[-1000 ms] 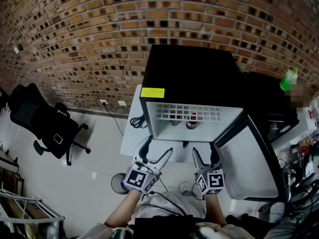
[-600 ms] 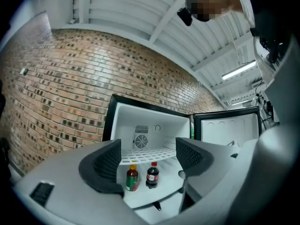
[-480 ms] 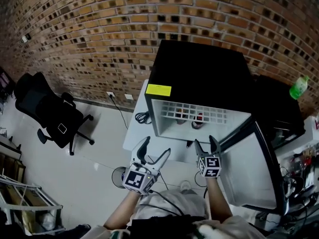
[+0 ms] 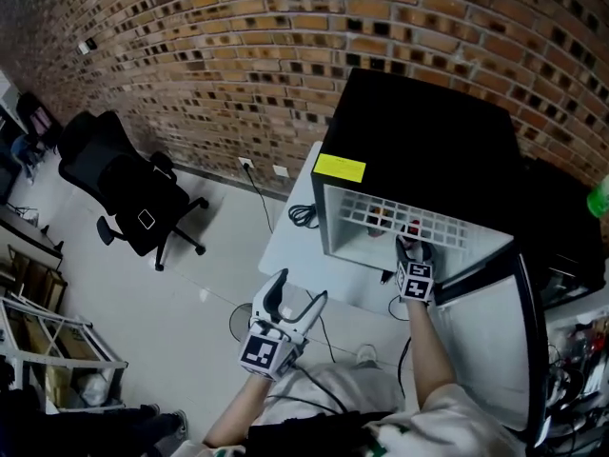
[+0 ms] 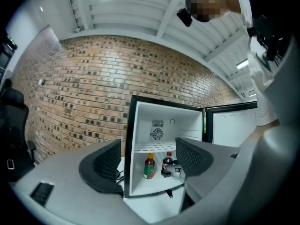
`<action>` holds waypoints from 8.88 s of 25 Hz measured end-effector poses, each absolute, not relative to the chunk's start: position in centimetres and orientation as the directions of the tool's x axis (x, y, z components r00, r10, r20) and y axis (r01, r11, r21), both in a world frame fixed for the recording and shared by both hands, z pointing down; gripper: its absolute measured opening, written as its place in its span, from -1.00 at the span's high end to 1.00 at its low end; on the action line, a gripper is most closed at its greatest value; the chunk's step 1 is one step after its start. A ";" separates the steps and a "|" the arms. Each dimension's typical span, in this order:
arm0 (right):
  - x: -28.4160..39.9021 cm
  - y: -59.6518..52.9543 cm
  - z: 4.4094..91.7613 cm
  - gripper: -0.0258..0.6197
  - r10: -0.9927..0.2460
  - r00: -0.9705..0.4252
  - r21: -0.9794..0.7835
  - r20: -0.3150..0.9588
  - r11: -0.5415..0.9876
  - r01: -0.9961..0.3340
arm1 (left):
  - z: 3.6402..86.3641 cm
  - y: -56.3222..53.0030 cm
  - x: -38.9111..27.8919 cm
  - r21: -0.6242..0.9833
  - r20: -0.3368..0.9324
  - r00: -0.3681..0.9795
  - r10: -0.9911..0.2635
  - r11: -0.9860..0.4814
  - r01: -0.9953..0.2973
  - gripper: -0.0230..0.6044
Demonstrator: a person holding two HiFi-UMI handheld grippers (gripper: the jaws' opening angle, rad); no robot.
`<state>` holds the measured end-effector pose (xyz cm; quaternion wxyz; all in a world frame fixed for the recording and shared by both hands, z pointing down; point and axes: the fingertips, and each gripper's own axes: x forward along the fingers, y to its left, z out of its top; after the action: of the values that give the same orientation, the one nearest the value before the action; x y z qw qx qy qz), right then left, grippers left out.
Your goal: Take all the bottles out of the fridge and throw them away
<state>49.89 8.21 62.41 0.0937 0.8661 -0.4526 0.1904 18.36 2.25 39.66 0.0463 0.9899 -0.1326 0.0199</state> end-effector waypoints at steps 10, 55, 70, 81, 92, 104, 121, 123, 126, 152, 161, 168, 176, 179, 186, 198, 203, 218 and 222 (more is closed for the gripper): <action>51.6 5.0 63.6 -0.09 -0.757 0.487 -0.054 0.435 -0.562 -0.825 | 40.0 0.9 14.8 0.127 0.065 0.920 -0.387 -0.911 -0.393 -0.23; -11.2 -13.8 98.7 -0.09 -0.261 -0.468 -0.274 0.844 0.540 -0.796 | 75.3 -9.6 -21.5 0.219 0.581 0.434 -0.689 -0.381 -0.898 -0.23; -15.0 -12.2 120.9 -0.10 0.015 -0.323 -0.286 0.946 0.505 -0.814 | 90.8 -9.3 -25.3 0.264 0.674 0.414 -0.612 -0.324 -0.909 -0.23; -15.1 -12.5 106.4 -0.22 -0.147 -0.507 -0.390 0.849 0.475 -0.789 | 83.7 -10.4 -24.5 0.289 0.620 0.448 -0.644 -0.343 -0.894 -0.23; 1.9 -15.0 76.8 -0.20 -0.647 -0.393 -0.247 0.654 0.308 -0.919 | 67.6 -12.1 -9.7 0.312 0.443 0.755 -0.484 -0.706 -0.636 -0.23; 26.2 3.0 50.0 -0.19 -0.932 0.306 -0.136 0.195 -0.334 -0.933 | 51.9 -6.3 10.6 0.205 0.180 0.969 -0.166 -0.958 -0.203 -0.20; 34.6 20.6 37.1 -0.19 -0.751 0.655 -0.059 -0.083 -0.653 -0.755 | 36.2 4.2 23.4 0.079 -0.077 0.997 0.025 -0.996 0.031 -0.16; 35.1 20.7 37.7 -0.19 -0.756 0.652 -0.053 -0.062 -0.649 -0.759 | 36.0 4.5 23.6 0.073 -0.073 0.997 0.021 -0.997 0.027 -0.16; 35.7 20.8 38.9 -0.19 -0.766 0.643 -0.051 -0.028 -0.641 -0.766 | 35.6 5.1 23.9 0.073 -0.075 0.997 0.024 -0.997 0.029 -0.16; 42.1 4.9 59.6 -0.19 -0.869 0.329 -0.136 0.370 -0.401 -0.906 | 35.4 1.5 20.4 0.095 -0.087 0.969 -0.232 -0.970 -0.224 -0.16; 47.4 -3.1 64.3 -0.19 -0.811 0.343 -0.088 0.473 -0.431 -0.898 | 36.3 0.1 14.3 0.103 -0.025 0.888 -0.458 -0.885 -0.454 -0.16; 47.1 -4.0 64.2 -0.02 -0.816 0.337 -0.070 0.470 -0.415 -0.907 | 37.5 -1.4 11.3 0.110 -0.005 0.842 -0.539 -0.837 -0.535 -0.16; 39.2 3.2 62.6 -0.01 -0.849 0.284 -0.095 0.445 -0.360 -0.928 | 38.3 -1.5 10.5 0.100 -0.006 0.860 -0.510 -0.856 -0.507 -0.16; 35.0 5.9 62.3 -0.01 -0.844 0.236 -0.130 0.481 -0.335 -0.933 | 38.9 -2.1 9.0 0.135 0.001 0.848 -0.530 -0.840 -0.526 -0.16; 20.6 2.9 63.8 -0.01 -0.837 -0.074 -0.228 0.542 -0.062 -0.972 | 43.0 -5.4 1.3 0.146 0.055 0.763 -0.644 -0.751 -0.644 -0.16; -3.5 -7.1 79.4 -0.01 -0.474 -0.479 -0.302 0.738 0.403 -0.864 | 63.0 -6.9 -18.7 0.226 0.390 0.497 -0.775 -0.442 -0.868 -0.16; -10.8 -13.1 94.1 -0.01 -0.383 -0.451 -0.302 0.806 0.388 -0.871 | 74.3 -9.1 -24.0 0.307 0.522 0.444 -0.729 -0.325 -0.894 -0.16; -12.9 -14.8 121.3 -0.42 -0.175 -0.332 -0.271 0.927 0.297 -0.916 | 89.5 -13.2 -28.8 0.265 0.604 0.400 -0.690 -0.299 -0.917 -0.16; -12.3 -14.9 113.5 -0.44 -0.268 -0.398 -0.317 0.878 0.298 -0.900 | 86.0 -14.6 -28.3 0.273 0.582 0.425 -0.693 -0.325 -0.905 -0.16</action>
<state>-12.33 -14.89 113.52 0.3676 0.4074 -0.7167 0.4304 -28.32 -14.58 86.00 0.2889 0.7930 -0.5040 0.1835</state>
